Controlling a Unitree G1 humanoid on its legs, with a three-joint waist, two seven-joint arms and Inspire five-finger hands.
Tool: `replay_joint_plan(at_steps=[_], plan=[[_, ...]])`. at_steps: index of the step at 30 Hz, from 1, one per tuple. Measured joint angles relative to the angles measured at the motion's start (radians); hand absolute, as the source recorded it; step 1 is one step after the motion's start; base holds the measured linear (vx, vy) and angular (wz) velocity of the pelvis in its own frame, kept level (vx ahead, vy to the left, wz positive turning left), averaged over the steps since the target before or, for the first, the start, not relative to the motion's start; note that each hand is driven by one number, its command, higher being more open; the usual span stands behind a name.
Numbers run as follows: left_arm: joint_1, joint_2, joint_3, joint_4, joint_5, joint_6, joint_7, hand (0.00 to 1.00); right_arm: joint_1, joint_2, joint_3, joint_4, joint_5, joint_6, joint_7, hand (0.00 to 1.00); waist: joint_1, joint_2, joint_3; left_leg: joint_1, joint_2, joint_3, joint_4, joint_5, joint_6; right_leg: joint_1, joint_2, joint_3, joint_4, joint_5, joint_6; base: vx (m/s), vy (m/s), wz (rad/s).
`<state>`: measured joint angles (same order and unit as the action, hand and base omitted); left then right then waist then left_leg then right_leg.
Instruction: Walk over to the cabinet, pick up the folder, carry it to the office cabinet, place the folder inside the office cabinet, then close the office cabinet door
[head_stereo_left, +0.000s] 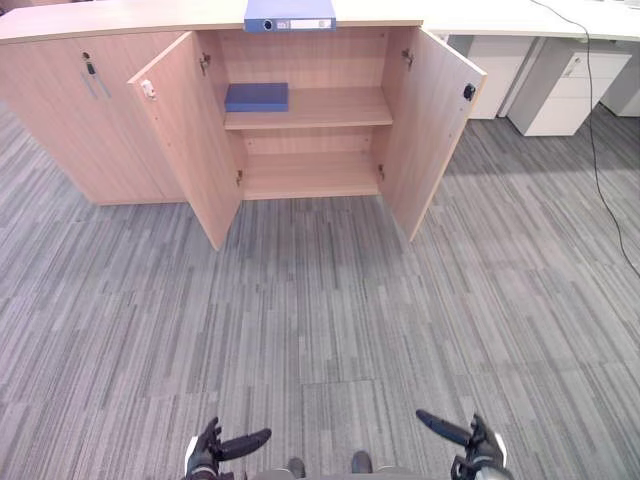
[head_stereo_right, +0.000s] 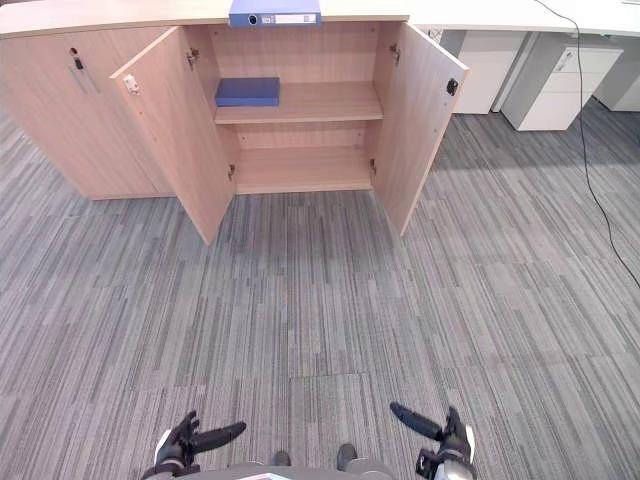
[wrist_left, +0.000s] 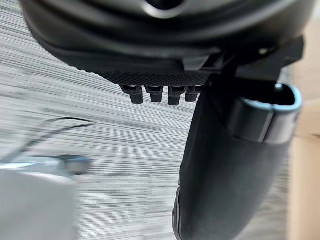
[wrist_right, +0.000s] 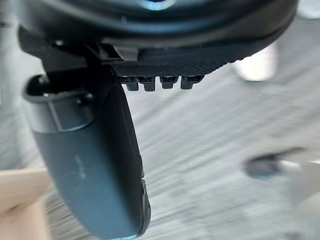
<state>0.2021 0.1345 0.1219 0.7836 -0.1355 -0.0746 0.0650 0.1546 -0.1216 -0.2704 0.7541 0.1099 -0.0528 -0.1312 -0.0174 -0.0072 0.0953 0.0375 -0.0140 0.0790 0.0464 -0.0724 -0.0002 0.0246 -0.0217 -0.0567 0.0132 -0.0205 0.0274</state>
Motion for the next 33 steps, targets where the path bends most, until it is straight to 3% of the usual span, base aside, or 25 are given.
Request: replay_joint_plan(at_steps=[11,15,18,21,23,24,25,28,30,31,33], plan=[[0.031,0.03,0.01,-0.079,0.0,-0.025,-0.022,1.0,-0.026,-0.038,0.025,-0.02,-0.104,-0.012,0.039,1.0,-0.008,0.003,0.034,0.02,-0.012,0.002,-0.018,-0.003,0.0,0.025,-0.011,-0.006,-0.029,0.005,0.007,0.01,0.009,0.0],[0.047,0.03,0.011,-0.139,-0.001,-0.025,-0.023,1.0,-0.029,-0.066,0.045,-0.061,-0.105,-0.011,0.044,1.0,-0.006,0.009,0.059,-0.059,-0.005,0.018,0.076,-0.056,0.006,-0.018,-0.01,0.001,-0.02,0.003,0.011,-0.06,0.006,-0.08],[0.054,0.027,0.026,-0.158,-0.001,-0.025,-0.023,1.0,-0.035,-0.097,0.044,-0.071,-0.113,-0.01,0.042,1.0,0.002,0.022,0.07,-0.123,0.004,0.037,0.16,-0.113,0.012,-0.065,-0.01,0.01,0.021,-0.03,0.032,0.01,0.049,-0.16],[0.059,0.028,0.054,-0.162,-0.004,-0.021,-0.017,1.0,-0.033,-0.105,0.041,-0.071,-0.113,-0.007,0.031,1.0,0.001,0.029,0.077,-0.151,0.004,0.045,0.254,-0.19,0.035,-0.146,-0.028,0.009,0.22,-0.139,0.059,0.11,0.087,-0.13],[0.056,0.031,0.057,-0.174,-0.006,-0.019,0.0,1.0,-0.036,-0.099,0.046,-0.071,-0.112,0.001,0.027,1.0,-0.001,0.03,0.1,-0.122,-0.005,0.041,0.274,-0.229,0.064,-0.262,-0.065,-0.05,0.52,-0.187,0.065,0.18,0.098,-0.01],[0.056,0.033,0.056,-0.188,-0.006,-0.018,0.004,1.0,-0.038,-0.096,0.048,-0.072,-0.112,0.003,0.026,1.0,-0.003,0.029,0.11,-0.106,-0.007,0.038,0.272,-0.235,0.071,-0.302,-0.076,-0.066,0.612,-0.187,0.067,0.25,0.091,0.09],[0.053,0.044,0.047,-0.203,-0.01,-0.018,0.012,1.0,-0.034,-0.091,0.06,-0.072,-0.112,0.008,0.025,1.0,-0.004,0.024,0.124,-0.073,-0.009,0.032,0.266,-0.25,0.079,-0.343,-0.09,-0.092,0.699,-0.226,0.058,0.33,0.071,0.1],[0.026,0.043,0.045,-0.205,-0.028,-0.017,0.024,1.0,-0.047,-0.094,0.084,-0.076,-0.112,0.009,0.023,1.0,-0.017,0.034,0.153,0.02,0.004,0.007,0.196,-0.267,0.078,-0.421,-0.082,-0.156,0.64,-0.259,0.026,0.37,0.026,0.19],[-0.005,0.036,0.042,-0.204,-0.041,-0.017,0.025,1.0,-0.063,-0.101,0.084,-0.077,-0.112,0.009,0.023,1.0,-0.032,0.061,0.175,0.074,0.039,-0.019,0.131,-0.267,0.072,-0.488,-0.043,-0.182,0.534,-0.231,0.013,0.48,-0.062,0.43],[-0.025,0.031,0.034,-0.204,-0.041,-0.018,0.027,1.0,-0.064,-0.106,0.084,-0.083,-0.112,0.009,0.023,1.0,-0.041,0.074,0.184,0.109,0.063,-0.038,0.095,-0.267,0.044,-0.526,-0.02,-0.193,0.42,-0.156,0.008,0.63,-0.117,0.61],[-0.035,0.032,0.023,-0.202,-0.041,-0.019,0.031,1.0,-0.037,-0.106,0.086,-0.117,-0.113,0.009,0.022,1.0,-0.052,0.06,0.185,0.148,0.067,-0.055,0.093,-0.287,-0.004,-0.538,-0.016,-0.172,0.288,-0.005,-0.014,0.62,-0.141,0.59]])
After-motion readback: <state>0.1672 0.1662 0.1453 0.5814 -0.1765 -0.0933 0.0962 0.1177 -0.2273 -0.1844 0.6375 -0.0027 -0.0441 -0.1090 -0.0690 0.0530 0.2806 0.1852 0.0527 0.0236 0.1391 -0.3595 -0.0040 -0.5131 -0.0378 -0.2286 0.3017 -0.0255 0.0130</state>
